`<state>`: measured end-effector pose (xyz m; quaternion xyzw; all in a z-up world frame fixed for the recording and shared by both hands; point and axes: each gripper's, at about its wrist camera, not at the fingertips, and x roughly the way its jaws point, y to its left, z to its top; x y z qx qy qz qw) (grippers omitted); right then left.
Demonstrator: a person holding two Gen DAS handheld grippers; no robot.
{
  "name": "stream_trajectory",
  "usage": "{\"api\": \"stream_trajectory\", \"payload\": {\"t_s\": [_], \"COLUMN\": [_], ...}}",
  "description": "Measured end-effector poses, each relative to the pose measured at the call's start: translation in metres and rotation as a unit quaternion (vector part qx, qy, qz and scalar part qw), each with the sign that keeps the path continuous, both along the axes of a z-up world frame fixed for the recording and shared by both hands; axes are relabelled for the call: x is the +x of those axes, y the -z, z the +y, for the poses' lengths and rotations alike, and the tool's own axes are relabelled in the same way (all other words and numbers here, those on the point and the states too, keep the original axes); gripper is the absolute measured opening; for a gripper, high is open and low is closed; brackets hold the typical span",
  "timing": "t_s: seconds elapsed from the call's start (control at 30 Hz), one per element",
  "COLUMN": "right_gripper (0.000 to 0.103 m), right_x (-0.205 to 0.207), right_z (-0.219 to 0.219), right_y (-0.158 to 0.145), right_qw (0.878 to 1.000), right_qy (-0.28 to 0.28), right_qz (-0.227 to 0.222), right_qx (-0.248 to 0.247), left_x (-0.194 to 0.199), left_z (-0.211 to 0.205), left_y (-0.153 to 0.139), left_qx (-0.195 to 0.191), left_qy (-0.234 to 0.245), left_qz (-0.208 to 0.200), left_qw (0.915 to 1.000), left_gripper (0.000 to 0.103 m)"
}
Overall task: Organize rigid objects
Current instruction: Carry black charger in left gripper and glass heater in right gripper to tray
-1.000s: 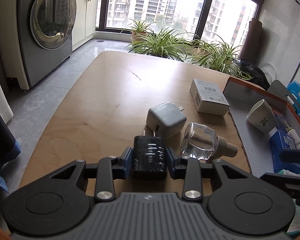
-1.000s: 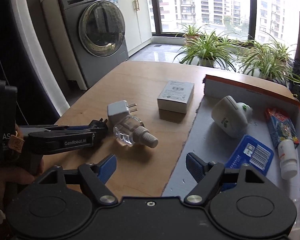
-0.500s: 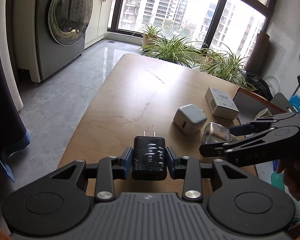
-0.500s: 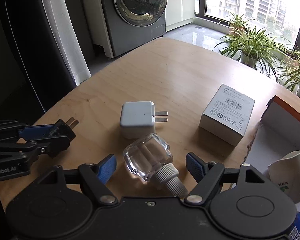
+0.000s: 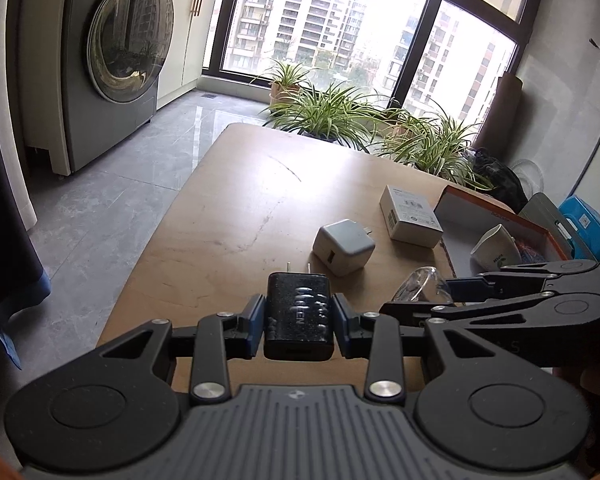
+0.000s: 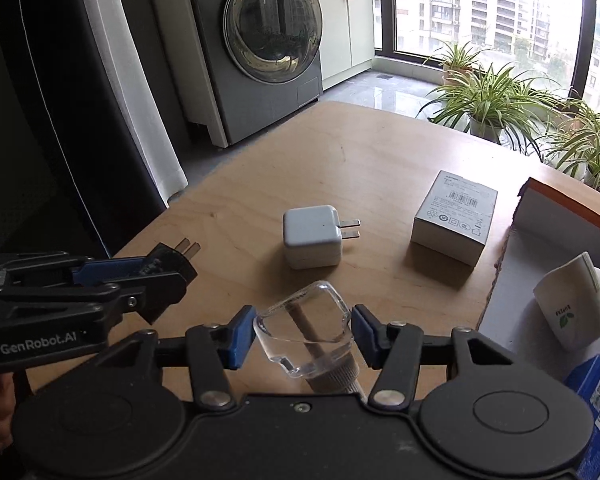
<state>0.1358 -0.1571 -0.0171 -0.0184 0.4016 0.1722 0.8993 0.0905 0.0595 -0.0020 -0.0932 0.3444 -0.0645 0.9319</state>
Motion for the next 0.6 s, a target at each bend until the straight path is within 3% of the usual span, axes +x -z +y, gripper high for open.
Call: {"api": "stream_trajectory", "payload": {"t_s": [0.6], "right_gripper": [0.062], "right_x": [-0.087], "right_z": [-0.041], "right_y": [-0.059], "right_qw": [0.991], "right_qy": [0.109], "right_qz": [-0.075], "right_qx": [0.032], "left_x": [-0.035], "left_z": [-0.050], "left_y": [-0.036], "left_qx": [0.006], "left_qy": [0.042], "left_qz": [-0.052], "left_qw": [0.9978], "left_gripper": [0.036]}}
